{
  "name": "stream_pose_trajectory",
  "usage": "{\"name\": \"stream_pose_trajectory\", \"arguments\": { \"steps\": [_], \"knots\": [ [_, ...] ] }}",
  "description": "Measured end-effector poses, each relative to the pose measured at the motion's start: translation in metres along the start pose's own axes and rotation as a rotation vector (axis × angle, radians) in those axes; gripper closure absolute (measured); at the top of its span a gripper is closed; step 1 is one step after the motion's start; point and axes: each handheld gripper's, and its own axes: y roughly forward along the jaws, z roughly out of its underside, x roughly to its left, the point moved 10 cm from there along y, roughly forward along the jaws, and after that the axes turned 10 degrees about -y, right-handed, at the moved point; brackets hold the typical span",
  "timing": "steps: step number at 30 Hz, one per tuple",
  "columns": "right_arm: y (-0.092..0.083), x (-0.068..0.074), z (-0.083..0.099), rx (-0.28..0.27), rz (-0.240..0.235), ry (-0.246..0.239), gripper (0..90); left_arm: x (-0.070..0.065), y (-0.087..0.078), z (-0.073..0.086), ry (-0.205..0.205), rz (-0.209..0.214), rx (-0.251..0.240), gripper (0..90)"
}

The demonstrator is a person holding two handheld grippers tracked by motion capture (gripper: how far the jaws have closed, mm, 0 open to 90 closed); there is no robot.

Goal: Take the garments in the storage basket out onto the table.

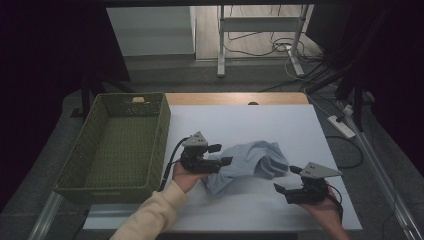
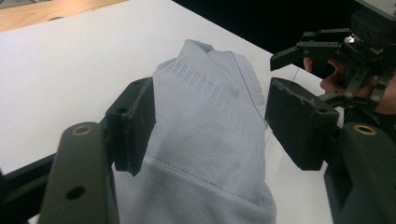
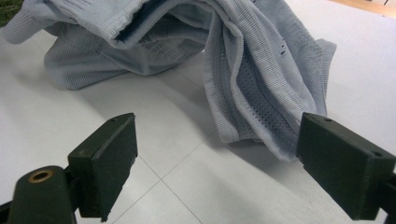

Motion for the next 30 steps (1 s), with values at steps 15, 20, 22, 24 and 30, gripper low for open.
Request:
{"name": "stream_pose_trajectory", "arguments": {
  "steps": [15,20,22,24,30],
  "knots": [
    [0.000,0.000,0.001,0.000,0.001,0.005,12.7,-0.004,-0.022,0.011,0.022,0.001,0.003,33.8],
    [0.000,0.000,-0.001,-0.006,0.000,0.002,12.8,0.001,-0.027,0.012,0.011,-0.006,-0.002,33.8],
    [0.000,0.000,-0.001,-0.007,-0.001,0.002,12.8,0.004,-0.027,0.013,0.003,-0.004,0.000,33.8],
    [0.001,0.000,-0.001,-0.006,0.000,-0.002,12.8,0.007,-0.026,0.014,-0.004,-0.008,0.004,33.6],
    [0.000,0.000,-0.003,-0.013,0.000,0.000,12.9,0.011,-0.029,0.013,-0.008,-0.016,-0.001,33.6]
  ]
}}
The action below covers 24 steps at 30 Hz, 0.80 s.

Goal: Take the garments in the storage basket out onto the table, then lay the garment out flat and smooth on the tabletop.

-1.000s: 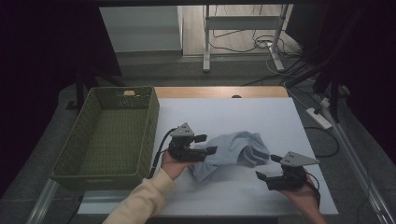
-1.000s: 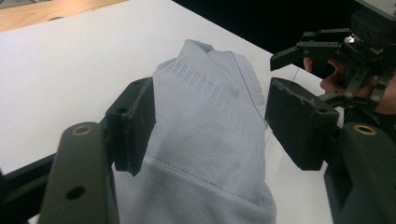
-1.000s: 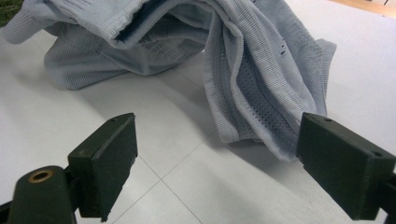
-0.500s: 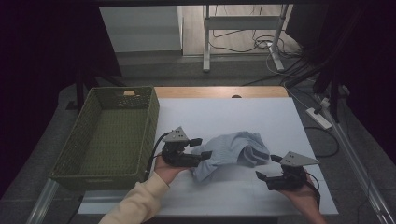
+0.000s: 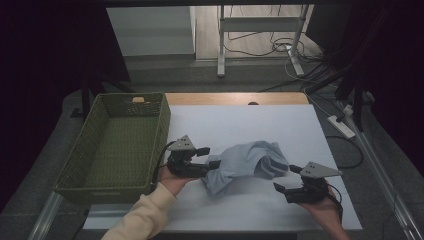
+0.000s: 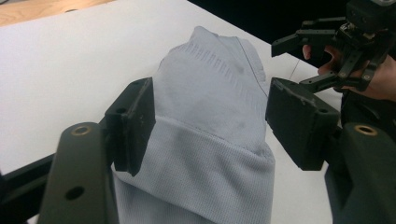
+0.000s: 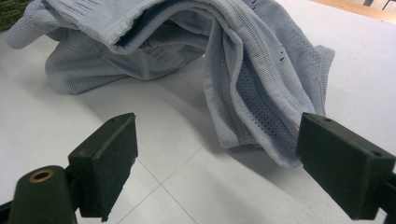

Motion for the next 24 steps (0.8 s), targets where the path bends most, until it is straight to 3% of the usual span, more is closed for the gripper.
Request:
{"name": "stream_pose_trajectory", "arguments": {
  "steps": [15,24],
  "knots": [
    [-0.001,0.001,-0.002,-0.008,0.002,-0.002,12.9,-0.011,0.009,-0.001,0.025,0.012,0.013,33.4],
    [0.000,0.000,-0.002,-0.008,0.002,-0.004,12.9,-0.025,0.025,0.002,0.057,0.021,0.066,32.3]
  ]
}}
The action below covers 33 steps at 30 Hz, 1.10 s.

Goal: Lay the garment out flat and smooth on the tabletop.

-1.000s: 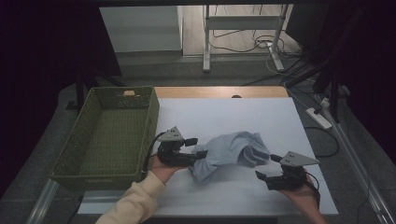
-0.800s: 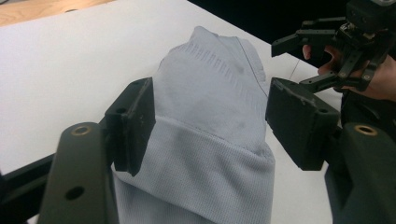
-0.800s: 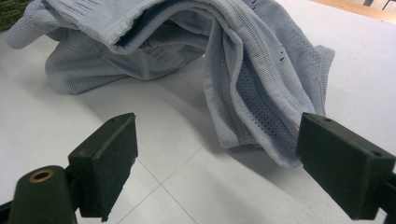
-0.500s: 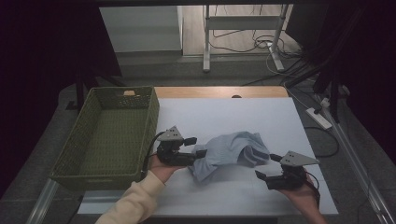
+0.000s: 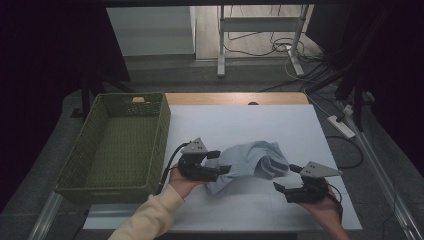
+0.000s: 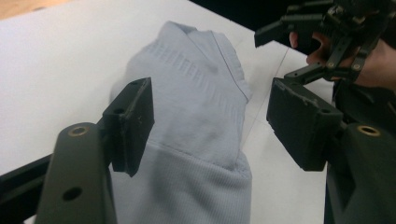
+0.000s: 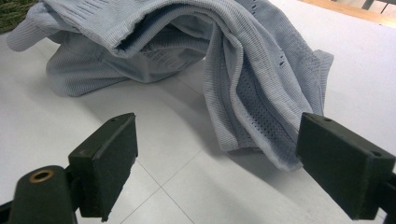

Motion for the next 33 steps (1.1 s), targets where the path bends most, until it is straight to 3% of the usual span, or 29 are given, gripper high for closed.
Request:
{"name": "stream_pose_trajectory", "arguments": {
  "steps": [6,10,16,19,22,27,33],
  "knots": [
    [0.000,0.000,0.000,0.003,-0.002,0.000,12.9,-0.006,0.014,0.001,0.022,-0.009,0.035,30.8],
    [0.001,0.000,0.001,0.007,-0.002,-0.002,12.9,-0.010,0.025,-0.001,0.046,-0.036,0.051,29.4],
    [0.001,0.000,0.000,-0.004,-0.010,0.012,12.9,-0.024,0.042,0.003,0.144,-0.072,0.092,29.8],
    [0.002,0.001,-0.001,-0.004,-0.012,0.015,12.9,-0.026,0.048,0.005,0.169,-0.093,0.100,28.7],
    [0.002,0.001,0.000,-0.003,-0.013,0.015,12.9,-0.023,0.053,0.006,0.169,-0.106,0.106,27.9],
    [0.003,0.001,0.000,0.002,-0.015,0.015,12.9,-0.014,0.058,0.009,0.202,-0.168,0.123,23.2],
    [0.003,0.001,0.001,0.003,-0.012,0.016,12.9,0.000,0.063,0.013,0.192,-0.215,0.136,22.3]
  ]
}}
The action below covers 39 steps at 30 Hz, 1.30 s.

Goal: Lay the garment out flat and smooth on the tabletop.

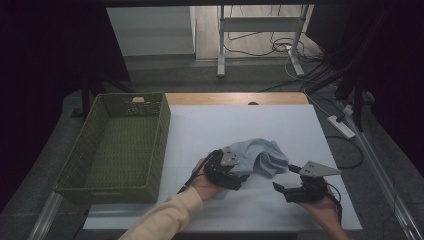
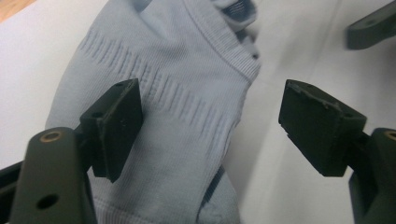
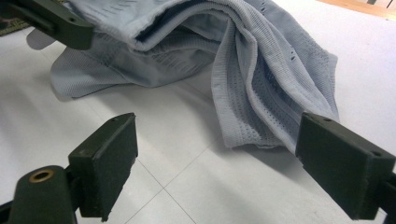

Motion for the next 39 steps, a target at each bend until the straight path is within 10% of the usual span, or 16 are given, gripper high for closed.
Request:
{"name": "stream_pose_trajectory", "arguments": {
  "steps": [15,27,39],
  "knots": [
    [-0.001,0.000,0.000,0.000,0.003,0.000,12.9,0.029,0.006,0.011,-0.062,-0.093,0.031,48.9],
    [-0.002,-0.001,0.000,-0.002,0.009,0.000,13.0,0.038,-0.003,0.008,-0.150,0.004,-0.025,74.1],
    [-0.004,-0.001,-0.001,-0.011,0.017,0.005,13.4,0.040,-0.022,-0.003,-0.285,0.131,-0.105,77.8]
  ]
}}
